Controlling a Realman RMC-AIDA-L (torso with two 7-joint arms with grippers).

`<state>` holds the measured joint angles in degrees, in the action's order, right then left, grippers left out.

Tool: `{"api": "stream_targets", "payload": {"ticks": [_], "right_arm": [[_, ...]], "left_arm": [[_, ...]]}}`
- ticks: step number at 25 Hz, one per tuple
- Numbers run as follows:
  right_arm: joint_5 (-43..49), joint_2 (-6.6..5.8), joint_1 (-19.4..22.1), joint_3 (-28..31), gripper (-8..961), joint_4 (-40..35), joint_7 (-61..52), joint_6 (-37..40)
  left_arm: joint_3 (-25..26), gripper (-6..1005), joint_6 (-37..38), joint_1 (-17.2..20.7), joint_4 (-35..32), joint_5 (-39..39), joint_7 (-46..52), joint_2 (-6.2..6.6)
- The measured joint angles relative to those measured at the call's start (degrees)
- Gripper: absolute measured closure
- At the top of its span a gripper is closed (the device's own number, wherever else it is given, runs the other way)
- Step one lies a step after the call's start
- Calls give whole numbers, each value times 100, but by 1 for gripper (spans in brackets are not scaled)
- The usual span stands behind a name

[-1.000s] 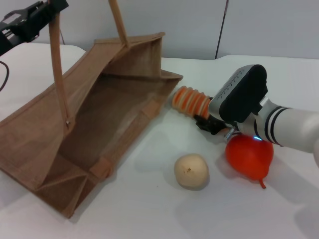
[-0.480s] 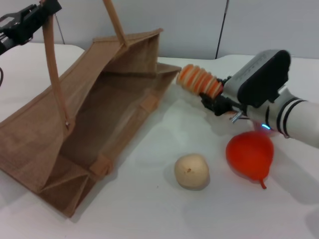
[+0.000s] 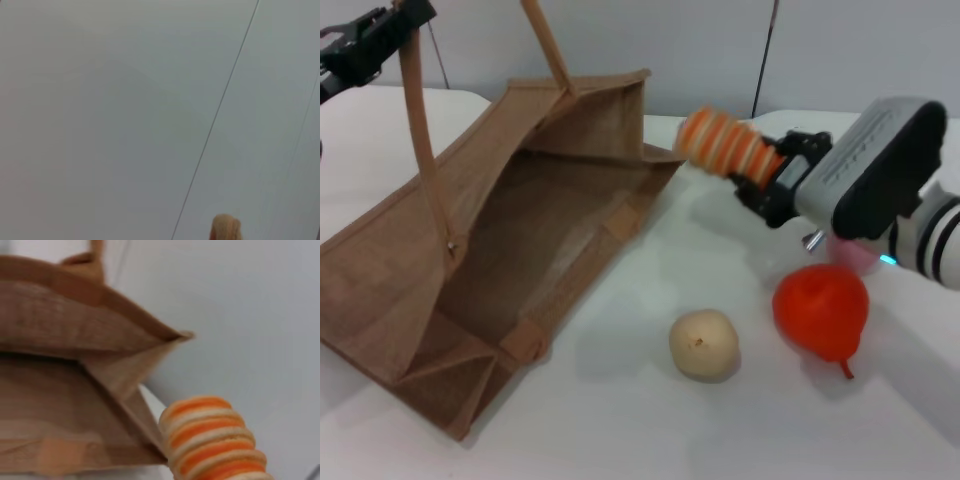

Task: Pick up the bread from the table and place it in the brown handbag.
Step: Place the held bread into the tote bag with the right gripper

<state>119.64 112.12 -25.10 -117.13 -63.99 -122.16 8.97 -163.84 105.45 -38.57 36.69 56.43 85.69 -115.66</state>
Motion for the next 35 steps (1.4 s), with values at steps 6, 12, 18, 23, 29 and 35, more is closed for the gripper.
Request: {"api": "stream_targets", "payload": {"ticks": [6, 12, 18, 23, 29, 35], "right_arm": [[-2, 106, 82, -32, 459, -395, 694, 1035], [-3, 333, 50, -197, 472, -551, 1174, 1415], [-49, 365, -298, -613, 479, -431, 1207, 1268], [-56, 375, -554, -977, 488, -252, 1165, 852], [-56, 382, -822, -1392, 503, 7, 1165, 187], [-85, 419, -1114, -1731, 502, 693, 1154, -535]], "left_arm": [[-8, 875, -75, -194, -4, -24, 0, 0], [-7, 875, -70, -411, -20, -79, 0, -34], [-14, 874, 62, -706, -275, -311, 3, -41], [-17, 874, 225, -917, -467, -575, 11, -45], [-17, 874, 548, -968, -532, -675, 65, -39], [-16, 874, 667, -952, -541, -677, 127, -37]]}}
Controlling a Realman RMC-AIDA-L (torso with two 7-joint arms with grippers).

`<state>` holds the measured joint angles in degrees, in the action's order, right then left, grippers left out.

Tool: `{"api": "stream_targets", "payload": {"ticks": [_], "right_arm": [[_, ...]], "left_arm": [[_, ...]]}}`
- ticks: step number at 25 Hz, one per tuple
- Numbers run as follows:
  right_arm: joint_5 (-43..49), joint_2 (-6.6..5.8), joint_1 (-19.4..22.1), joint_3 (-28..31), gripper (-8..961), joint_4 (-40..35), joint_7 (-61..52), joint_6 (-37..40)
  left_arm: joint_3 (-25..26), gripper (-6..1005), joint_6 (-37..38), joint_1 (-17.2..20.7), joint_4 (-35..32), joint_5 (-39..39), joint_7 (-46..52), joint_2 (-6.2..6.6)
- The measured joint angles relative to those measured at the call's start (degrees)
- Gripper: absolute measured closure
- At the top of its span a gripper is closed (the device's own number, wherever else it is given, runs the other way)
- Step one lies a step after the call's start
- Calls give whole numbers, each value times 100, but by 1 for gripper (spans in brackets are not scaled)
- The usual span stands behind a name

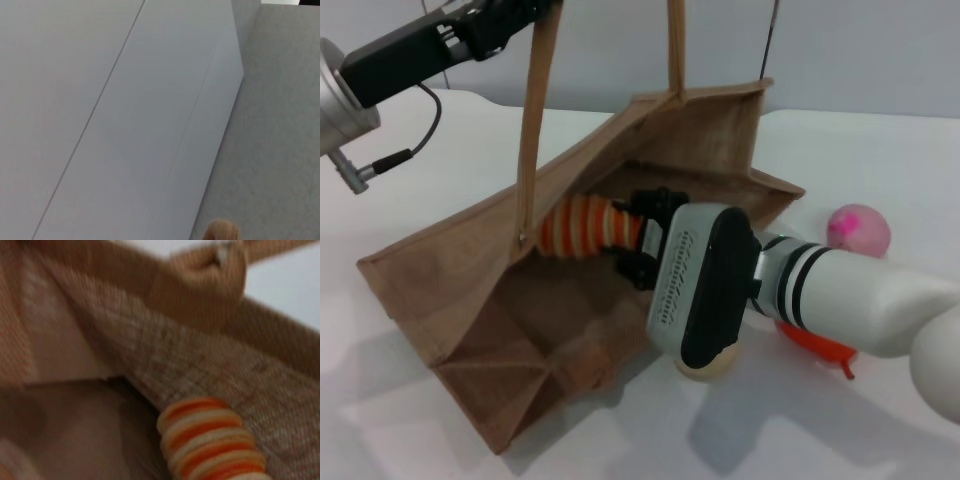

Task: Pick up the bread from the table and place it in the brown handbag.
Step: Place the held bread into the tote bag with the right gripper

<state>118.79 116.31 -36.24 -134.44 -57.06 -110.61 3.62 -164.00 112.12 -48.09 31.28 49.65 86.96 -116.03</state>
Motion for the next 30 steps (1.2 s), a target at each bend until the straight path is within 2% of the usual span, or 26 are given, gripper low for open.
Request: {"api": "stream_targets", "payload": {"ticks": [4, 11, 16, 19, 25, 30], "right_arm": [[-266, 12, -172, -411, 507, 478, -60, -707], [-330, 15, -220, -1298, 515, 821, -66, -2239], [-315, 14, -237, -1540, 517, 937, -66, -2499], [-313, 14, -239, -1558, 440, 916, -66, -2510], [-312, 15, -232, -1656, 193, 870, -66, -2498], [-313, 10, -204, -1663, 56, 806, -54, -2517]], "left_arm": [[-1, 874, 88, 11, -24, 0, 99, 11], [-9, 874, 122, 48, -150, 0, 142, 69], [-9, 874, 133, 47, -150, -62, 144, 72], [-9, 874, 134, 43, -149, -83, 146, 75], [-9, 874, 135, 78, -148, -74, 185, 90], [-9, 874, 135, 100, -148, -59, 220, 98]]}}
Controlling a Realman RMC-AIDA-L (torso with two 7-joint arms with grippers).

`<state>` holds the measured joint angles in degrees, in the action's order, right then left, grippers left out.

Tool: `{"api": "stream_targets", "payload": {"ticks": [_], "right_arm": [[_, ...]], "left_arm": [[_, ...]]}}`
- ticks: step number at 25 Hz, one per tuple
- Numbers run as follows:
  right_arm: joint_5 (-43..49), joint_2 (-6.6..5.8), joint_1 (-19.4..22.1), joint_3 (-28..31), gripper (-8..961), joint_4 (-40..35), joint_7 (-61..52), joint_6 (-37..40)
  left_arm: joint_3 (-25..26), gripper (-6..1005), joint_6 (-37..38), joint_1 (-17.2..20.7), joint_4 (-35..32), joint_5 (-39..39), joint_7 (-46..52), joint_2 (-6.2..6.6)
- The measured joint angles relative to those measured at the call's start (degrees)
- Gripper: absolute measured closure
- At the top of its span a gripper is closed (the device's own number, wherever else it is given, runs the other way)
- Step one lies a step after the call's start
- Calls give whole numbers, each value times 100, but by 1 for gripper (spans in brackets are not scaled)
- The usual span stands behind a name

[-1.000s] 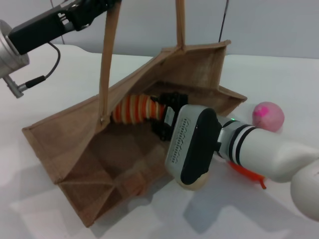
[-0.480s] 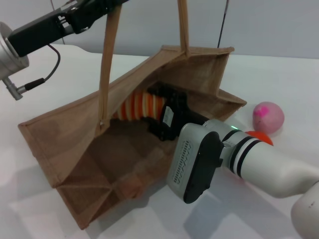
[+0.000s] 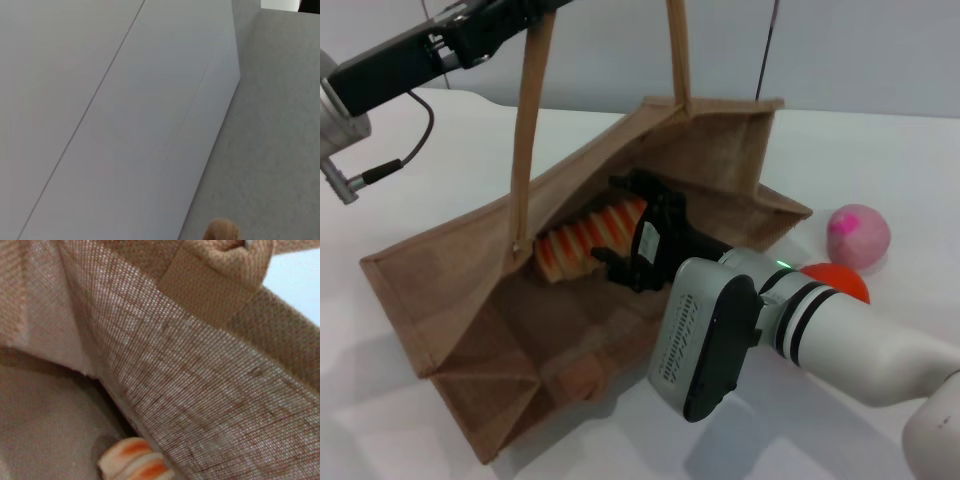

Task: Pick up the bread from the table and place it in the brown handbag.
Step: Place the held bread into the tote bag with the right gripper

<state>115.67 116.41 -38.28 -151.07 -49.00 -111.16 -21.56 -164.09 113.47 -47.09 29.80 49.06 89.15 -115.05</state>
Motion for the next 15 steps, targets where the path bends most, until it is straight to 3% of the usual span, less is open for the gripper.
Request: {"api": "stream_targets", "payload": {"ticks": [10, 15], "right_arm": [[18, -41, 410, 19, 55, -362, 238, -465], [1, -47, 876, 178, 55, -347, 366, -1236]], "left_arm": [[12, 873, -35, 235, 33, 198, 76, 76], [43, 873, -247, 488, 43, 413, 10, 94]]}}
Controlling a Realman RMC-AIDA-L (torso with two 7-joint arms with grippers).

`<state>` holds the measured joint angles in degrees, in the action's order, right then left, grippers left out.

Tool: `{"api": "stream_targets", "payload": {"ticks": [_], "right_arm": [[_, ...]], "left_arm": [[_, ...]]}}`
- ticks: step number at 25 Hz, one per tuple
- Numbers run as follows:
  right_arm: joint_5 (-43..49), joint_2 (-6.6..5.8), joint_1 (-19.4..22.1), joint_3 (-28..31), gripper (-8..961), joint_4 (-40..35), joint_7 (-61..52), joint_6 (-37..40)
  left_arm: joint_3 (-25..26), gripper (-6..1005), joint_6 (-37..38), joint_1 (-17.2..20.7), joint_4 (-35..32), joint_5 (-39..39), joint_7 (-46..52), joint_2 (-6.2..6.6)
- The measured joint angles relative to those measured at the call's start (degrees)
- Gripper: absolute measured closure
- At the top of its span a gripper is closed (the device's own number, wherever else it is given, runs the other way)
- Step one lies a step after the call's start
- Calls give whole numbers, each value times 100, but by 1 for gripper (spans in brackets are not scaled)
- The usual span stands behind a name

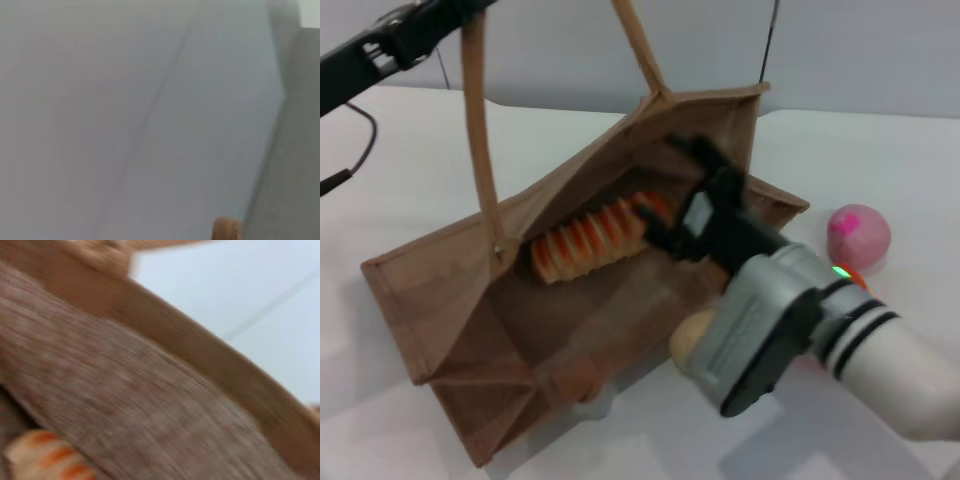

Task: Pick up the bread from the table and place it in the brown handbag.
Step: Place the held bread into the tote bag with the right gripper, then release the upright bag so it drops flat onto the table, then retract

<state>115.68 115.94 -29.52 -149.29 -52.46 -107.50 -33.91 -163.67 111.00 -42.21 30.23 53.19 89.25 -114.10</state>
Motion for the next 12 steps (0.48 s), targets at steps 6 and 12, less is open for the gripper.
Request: {"api": "stream_targets", "payload": {"ticks": [6, 12], "right_arm": [[-41, -7, 547, 301, 56, 161, -86, -1209], [-121, -3, 778, 247, 60, 588, -843, -2674]], "left_arm": [[6, 873, -750, 210, -39, 159, -142, -53], [2, 873, -1419, 243, -226, 166, -564, -161]]}}
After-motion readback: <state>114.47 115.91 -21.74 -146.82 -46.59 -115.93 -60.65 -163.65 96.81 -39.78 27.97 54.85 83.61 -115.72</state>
